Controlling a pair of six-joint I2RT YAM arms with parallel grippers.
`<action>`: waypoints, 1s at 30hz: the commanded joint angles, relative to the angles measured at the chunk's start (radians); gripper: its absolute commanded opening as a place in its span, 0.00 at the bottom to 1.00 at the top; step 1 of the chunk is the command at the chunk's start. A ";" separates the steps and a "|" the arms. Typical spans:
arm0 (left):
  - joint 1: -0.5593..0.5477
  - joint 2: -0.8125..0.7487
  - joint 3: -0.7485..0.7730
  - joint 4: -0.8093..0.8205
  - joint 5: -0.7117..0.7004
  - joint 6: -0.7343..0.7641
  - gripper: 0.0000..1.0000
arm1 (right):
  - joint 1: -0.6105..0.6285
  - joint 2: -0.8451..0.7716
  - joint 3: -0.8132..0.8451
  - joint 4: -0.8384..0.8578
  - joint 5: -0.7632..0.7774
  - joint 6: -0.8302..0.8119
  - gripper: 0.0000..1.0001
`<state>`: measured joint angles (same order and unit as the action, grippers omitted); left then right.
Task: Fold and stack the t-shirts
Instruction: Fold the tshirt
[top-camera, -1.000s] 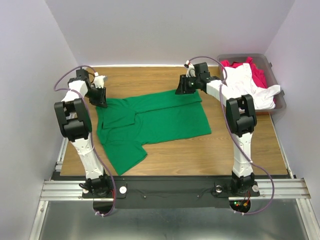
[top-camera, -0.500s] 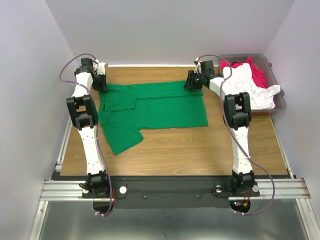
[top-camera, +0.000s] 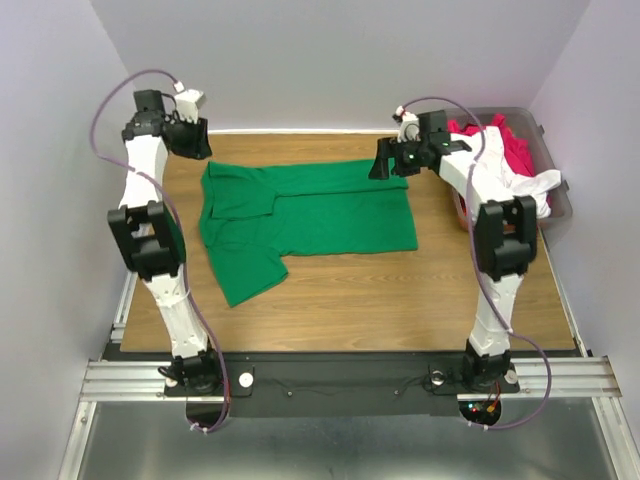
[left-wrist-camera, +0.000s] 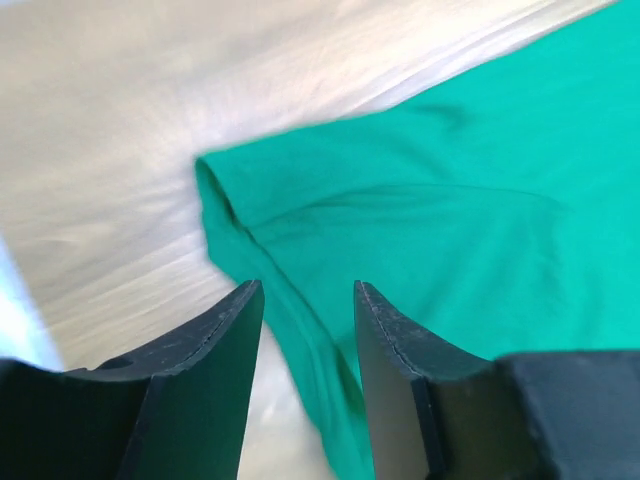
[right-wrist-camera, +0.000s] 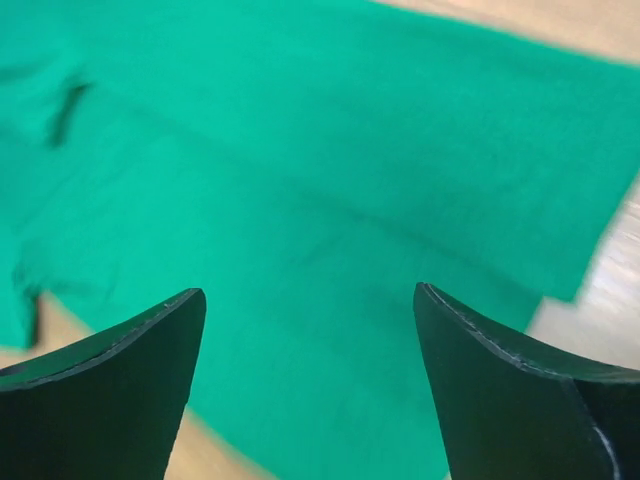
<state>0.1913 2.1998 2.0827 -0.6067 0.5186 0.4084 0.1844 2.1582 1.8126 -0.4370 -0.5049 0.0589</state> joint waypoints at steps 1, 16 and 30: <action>0.005 -0.250 -0.074 -0.046 0.087 0.139 0.52 | 0.000 -0.205 -0.074 -0.081 -0.012 -0.201 0.88; 0.071 -0.451 -0.840 0.044 0.008 0.191 0.31 | 0.017 -0.161 -0.321 -0.212 0.074 -0.361 0.59; 0.192 -0.460 -0.957 -0.027 0.018 0.315 0.30 | 0.021 -0.247 -0.351 -0.250 0.102 -0.424 0.61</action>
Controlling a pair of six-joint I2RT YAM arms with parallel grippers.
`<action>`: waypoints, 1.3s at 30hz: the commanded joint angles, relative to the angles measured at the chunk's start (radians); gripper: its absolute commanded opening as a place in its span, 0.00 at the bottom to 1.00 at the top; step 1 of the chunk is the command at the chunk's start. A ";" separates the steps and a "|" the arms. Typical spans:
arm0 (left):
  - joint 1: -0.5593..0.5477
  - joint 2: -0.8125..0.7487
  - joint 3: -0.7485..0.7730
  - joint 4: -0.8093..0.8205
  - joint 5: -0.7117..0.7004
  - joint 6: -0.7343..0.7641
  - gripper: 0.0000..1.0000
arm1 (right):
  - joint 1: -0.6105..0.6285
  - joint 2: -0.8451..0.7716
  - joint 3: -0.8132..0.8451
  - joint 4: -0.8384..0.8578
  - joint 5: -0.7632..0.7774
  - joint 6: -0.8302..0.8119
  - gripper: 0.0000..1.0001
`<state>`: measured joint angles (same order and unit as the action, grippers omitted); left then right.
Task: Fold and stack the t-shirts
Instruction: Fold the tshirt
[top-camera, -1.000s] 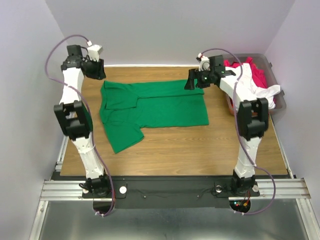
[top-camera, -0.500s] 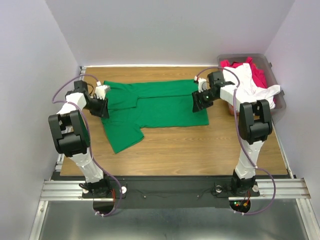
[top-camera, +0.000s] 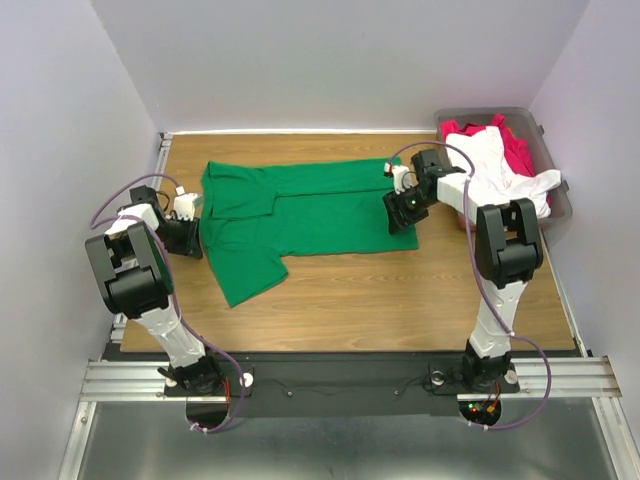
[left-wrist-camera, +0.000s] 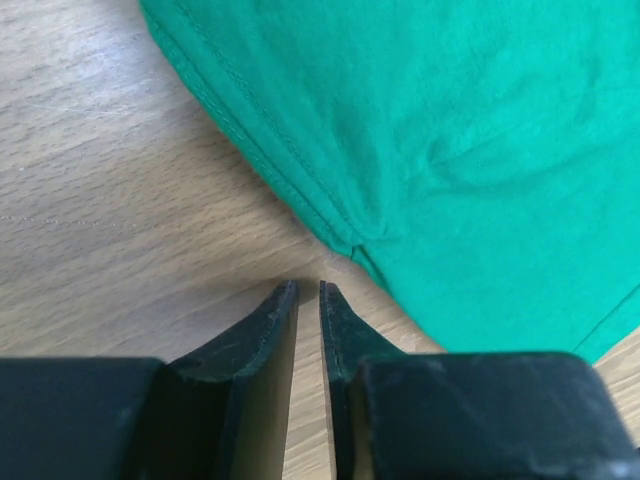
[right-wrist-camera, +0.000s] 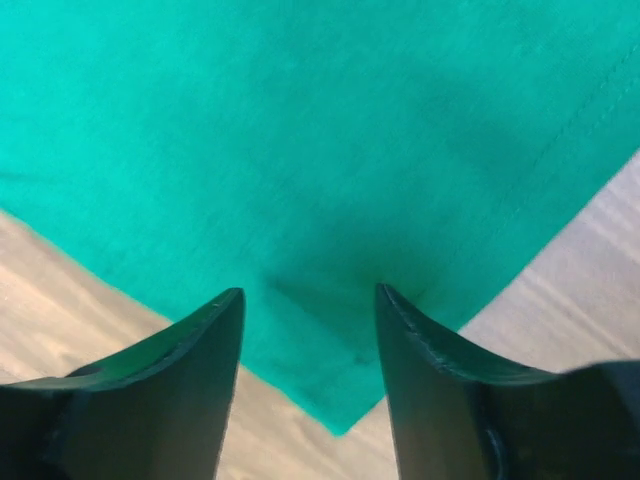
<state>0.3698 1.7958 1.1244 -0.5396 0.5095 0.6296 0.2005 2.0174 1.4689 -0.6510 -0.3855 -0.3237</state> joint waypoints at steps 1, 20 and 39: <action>0.015 -0.074 0.015 -0.123 0.065 0.119 0.32 | 0.005 -0.129 -0.004 -0.044 -0.026 -0.047 0.64; -0.198 -0.256 0.054 -0.201 -0.015 0.355 0.55 | 0.086 -0.183 -0.157 -0.027 0.181 -0.376 0.61; -0.256 -0.171 0.011 -0.143 -0.115 0.392 0.52 | 0.093 -0.148 -0.243 0.004 0.218 -0.440 0.40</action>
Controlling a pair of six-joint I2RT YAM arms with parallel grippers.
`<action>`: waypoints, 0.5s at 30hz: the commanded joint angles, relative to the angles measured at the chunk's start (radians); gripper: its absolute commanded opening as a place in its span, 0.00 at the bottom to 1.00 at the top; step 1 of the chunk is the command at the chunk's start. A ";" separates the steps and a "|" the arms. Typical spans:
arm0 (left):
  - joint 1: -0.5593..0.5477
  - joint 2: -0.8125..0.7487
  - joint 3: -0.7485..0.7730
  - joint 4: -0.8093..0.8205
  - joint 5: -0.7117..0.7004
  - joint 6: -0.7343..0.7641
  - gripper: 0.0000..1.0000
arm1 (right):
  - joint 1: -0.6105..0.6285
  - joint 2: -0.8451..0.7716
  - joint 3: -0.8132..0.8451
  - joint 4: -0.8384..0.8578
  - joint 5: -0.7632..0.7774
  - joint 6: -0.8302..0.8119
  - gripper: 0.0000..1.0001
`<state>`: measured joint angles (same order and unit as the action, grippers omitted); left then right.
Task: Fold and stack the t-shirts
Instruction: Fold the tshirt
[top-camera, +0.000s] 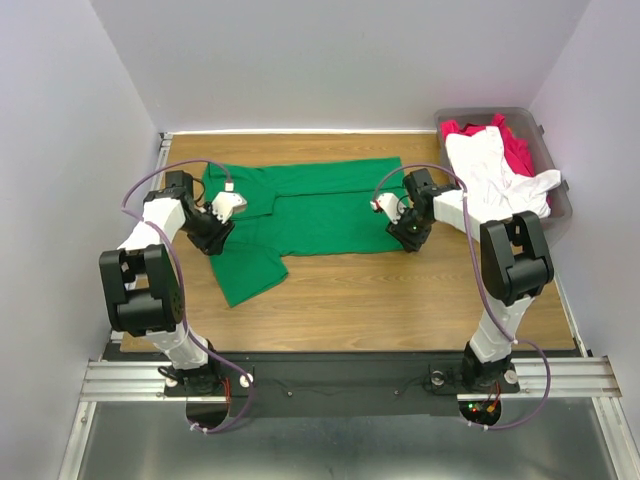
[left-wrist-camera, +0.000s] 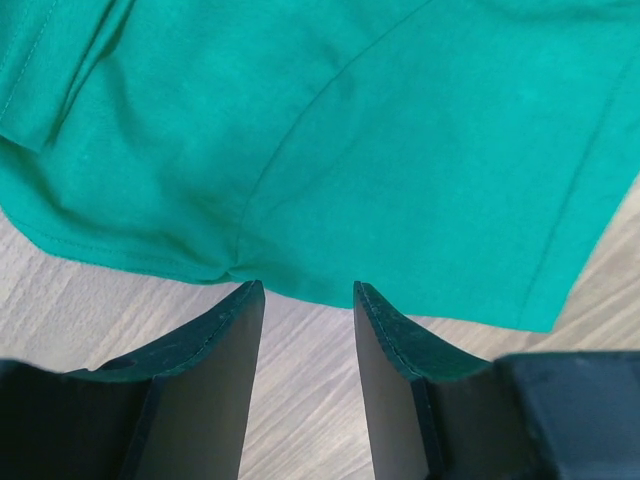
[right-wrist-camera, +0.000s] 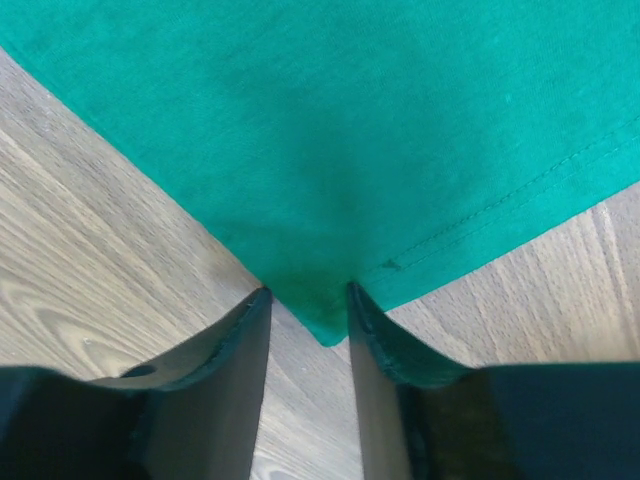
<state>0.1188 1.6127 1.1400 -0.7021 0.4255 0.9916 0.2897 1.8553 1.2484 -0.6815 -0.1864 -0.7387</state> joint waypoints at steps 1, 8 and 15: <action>-0.004 0.015 -0.012 0.024 -0.050 0.044 0.52 | 0.003 0.015 -0.029 0.043 0.022 -0.027 0.37; -0.004 0.047 -0.124 0.090 -0.125 0.087 0.52 | 0.003 0.021 -0.033 0.051 0.028 -0.011 0.24; -0.013 0.055 -0.215 0.177 -0.163 0.078 0.52 | 0.003 0.025 -0.037 0.051 0.035 -0.008 0.08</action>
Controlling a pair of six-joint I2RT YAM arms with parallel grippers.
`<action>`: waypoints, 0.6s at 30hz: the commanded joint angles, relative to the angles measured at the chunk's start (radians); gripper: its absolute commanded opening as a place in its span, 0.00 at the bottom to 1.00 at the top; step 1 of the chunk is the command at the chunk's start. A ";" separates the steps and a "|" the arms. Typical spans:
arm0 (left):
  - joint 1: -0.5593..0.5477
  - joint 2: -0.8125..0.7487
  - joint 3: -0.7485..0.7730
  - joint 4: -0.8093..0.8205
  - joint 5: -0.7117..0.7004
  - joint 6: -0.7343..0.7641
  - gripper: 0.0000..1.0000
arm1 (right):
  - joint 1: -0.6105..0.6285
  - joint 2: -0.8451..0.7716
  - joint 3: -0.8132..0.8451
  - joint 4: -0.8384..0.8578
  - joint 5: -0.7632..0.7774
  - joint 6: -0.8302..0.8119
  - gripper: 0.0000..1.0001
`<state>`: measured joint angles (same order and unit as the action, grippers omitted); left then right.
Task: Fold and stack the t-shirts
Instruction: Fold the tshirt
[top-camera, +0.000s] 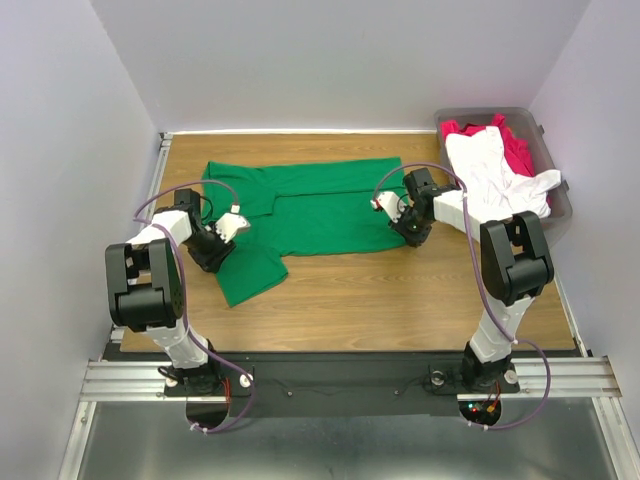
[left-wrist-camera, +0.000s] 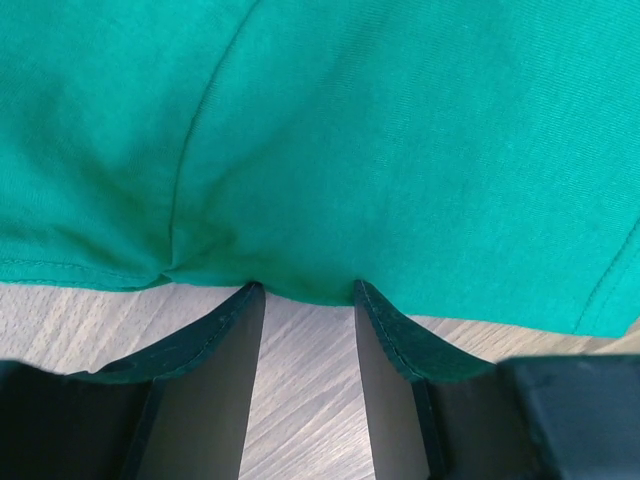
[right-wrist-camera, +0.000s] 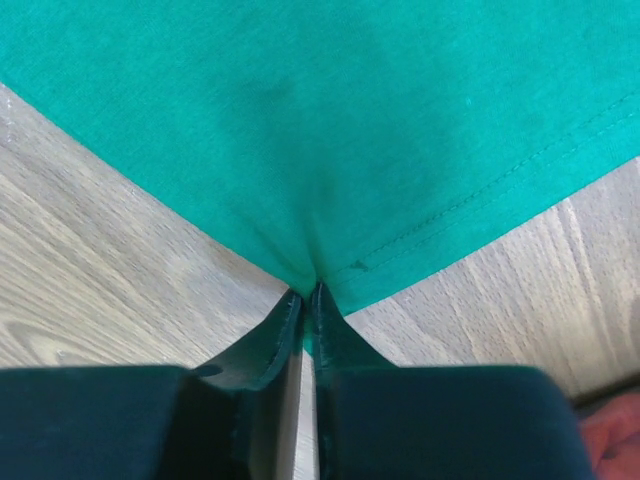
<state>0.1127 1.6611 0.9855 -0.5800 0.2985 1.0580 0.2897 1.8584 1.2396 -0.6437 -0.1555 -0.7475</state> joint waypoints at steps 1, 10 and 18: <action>-0.007 0.005 -0.074 0.066 -0.047 0.008 0.52 | 0.002 0.022 -0.029 0.013 0.004 0.000 0.07; -0.014 -0.130 0.027 -0.087 -0.013 0.020 0.52 | 0.003 0.018 -0.028 0.013 0.005 0.008 0.01; -0.061 -0.123 0.074 -0.112 0.005 0.005 0.52 | 0.003 0.022 -0.028 0.013 -0.006 0.019 0.01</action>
<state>0.0700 1.5497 1.0348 -0.6556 0.2813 1.0630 0.2897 1.8584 1.2396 -0.6403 -0.1505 -0.7403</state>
